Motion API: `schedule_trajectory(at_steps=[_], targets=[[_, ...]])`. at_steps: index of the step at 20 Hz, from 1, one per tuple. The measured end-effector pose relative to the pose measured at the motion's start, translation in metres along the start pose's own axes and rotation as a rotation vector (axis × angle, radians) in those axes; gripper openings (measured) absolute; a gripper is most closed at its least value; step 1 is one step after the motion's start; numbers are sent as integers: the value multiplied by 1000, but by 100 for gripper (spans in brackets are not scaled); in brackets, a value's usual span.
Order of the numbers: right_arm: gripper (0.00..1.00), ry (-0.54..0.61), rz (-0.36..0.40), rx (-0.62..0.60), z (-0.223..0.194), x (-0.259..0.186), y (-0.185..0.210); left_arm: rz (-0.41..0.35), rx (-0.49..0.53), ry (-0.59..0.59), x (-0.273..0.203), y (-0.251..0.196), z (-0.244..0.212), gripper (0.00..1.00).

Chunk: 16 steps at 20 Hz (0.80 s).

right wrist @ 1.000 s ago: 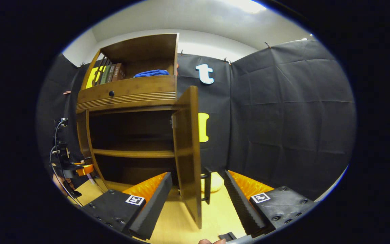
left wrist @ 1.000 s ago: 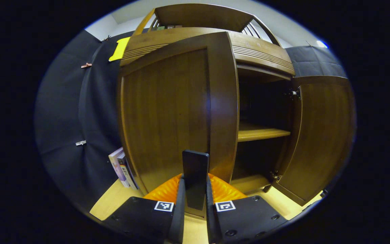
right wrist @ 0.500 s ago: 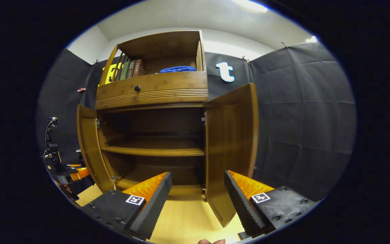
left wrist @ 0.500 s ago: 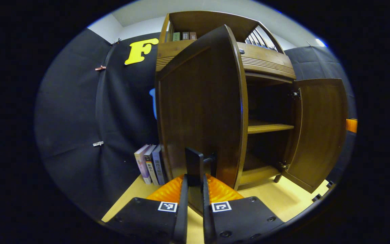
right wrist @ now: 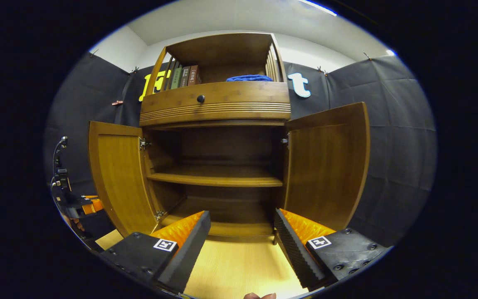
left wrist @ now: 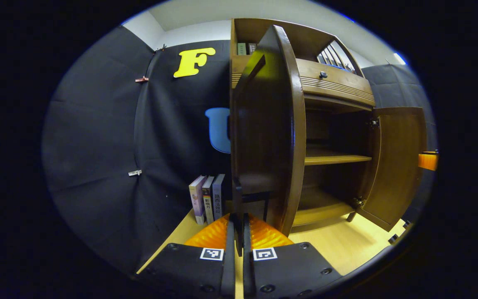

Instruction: Open the right door of the double-door shoe cabinet with the right hand, and open the left door with the left hand.

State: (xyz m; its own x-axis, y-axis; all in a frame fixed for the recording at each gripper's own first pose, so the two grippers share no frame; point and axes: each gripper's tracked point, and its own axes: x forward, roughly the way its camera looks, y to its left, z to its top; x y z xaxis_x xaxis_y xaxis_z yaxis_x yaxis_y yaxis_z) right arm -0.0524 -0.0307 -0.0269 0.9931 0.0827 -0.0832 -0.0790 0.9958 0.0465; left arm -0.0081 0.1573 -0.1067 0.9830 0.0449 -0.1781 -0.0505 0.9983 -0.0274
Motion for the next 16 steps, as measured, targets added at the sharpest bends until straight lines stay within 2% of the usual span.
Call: schedule_trajectory(at_steps=[1, 2, 3, 4, 6, 16], targets=[[96, 0, 7, 0, 2, 0, 5, 6, -8, 2, -1, 8, 0, 11], [99, -5, 12, -4, 5, 0, 7, 18, -8, 6, -4, 18, 0, 10], [96, -13, 15, -10, 10, 0, 10, 8, -13, 8, -5, 25, 0, 6], [99, -20, 18, -16, 12, 1, 11, 5, -15, 10, -3, 27, -1, 6], [99, -25, 20, -19, 13, 1, 11, -7, 1, 15, -5, 28, 0, 12], [99, -5, 8, 17, 5, 9, 5, 17, 0, -3, -21, 30, 5, 12]])
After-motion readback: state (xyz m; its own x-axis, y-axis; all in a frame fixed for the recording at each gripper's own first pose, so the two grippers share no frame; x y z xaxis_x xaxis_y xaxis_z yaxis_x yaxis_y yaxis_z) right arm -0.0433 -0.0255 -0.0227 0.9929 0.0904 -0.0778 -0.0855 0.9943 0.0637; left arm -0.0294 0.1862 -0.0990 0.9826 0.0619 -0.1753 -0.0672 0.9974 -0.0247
